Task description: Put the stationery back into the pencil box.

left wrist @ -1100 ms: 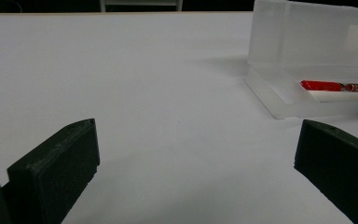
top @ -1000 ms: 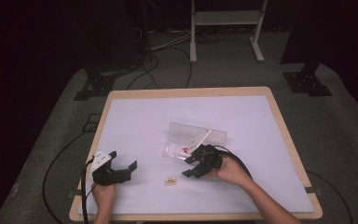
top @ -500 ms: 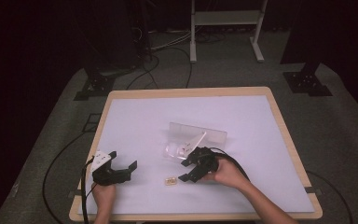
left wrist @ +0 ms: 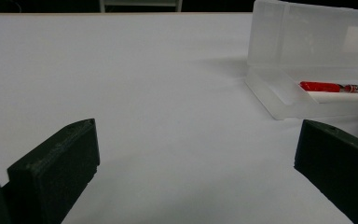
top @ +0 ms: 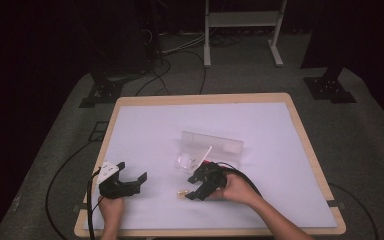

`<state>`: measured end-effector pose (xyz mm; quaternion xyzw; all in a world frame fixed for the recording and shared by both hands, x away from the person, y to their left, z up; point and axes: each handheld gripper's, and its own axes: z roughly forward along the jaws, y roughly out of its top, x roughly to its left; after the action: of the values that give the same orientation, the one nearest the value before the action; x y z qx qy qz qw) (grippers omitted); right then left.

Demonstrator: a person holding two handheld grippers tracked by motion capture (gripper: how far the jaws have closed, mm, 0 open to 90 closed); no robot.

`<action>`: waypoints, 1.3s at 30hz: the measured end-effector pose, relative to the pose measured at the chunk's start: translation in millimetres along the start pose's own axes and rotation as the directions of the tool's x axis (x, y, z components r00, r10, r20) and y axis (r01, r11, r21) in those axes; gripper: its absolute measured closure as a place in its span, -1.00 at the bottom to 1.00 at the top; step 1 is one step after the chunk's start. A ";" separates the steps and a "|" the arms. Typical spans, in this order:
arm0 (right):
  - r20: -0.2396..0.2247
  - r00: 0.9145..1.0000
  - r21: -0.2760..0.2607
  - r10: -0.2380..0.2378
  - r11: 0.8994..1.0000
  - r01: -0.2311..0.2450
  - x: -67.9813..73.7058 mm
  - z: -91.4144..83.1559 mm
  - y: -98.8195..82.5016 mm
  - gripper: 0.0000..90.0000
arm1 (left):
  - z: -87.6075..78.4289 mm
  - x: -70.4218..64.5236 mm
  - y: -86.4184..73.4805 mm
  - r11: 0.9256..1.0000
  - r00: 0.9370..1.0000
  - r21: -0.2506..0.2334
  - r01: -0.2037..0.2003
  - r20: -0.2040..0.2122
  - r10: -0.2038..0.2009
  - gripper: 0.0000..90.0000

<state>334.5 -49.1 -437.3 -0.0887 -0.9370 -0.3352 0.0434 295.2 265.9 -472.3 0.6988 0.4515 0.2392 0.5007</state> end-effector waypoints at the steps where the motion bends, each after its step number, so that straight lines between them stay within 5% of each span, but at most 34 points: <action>1: -0.002 1.000 0.001 -0.003 1.000 0.003 0.2 0.9 0.6 -0.13 | 0.0 0.0 0.0 1.000 1.000 0.000 0.000 0.000 0.000 -1.00; 39: -0.001 0.998 0.054 -0.059 0.997 0.059 -0.1 25.1 11.6 0.20 | -0.4 -0.2 -0.1 1.000 1.000 -0.005 0.008 0.002 -0.008 -1.00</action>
<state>336.3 -24.4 -449.5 -0.0600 -0.9478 -0.3110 0.0357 294.7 266.0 -472.2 0.6959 0.4533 0.2377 0.5038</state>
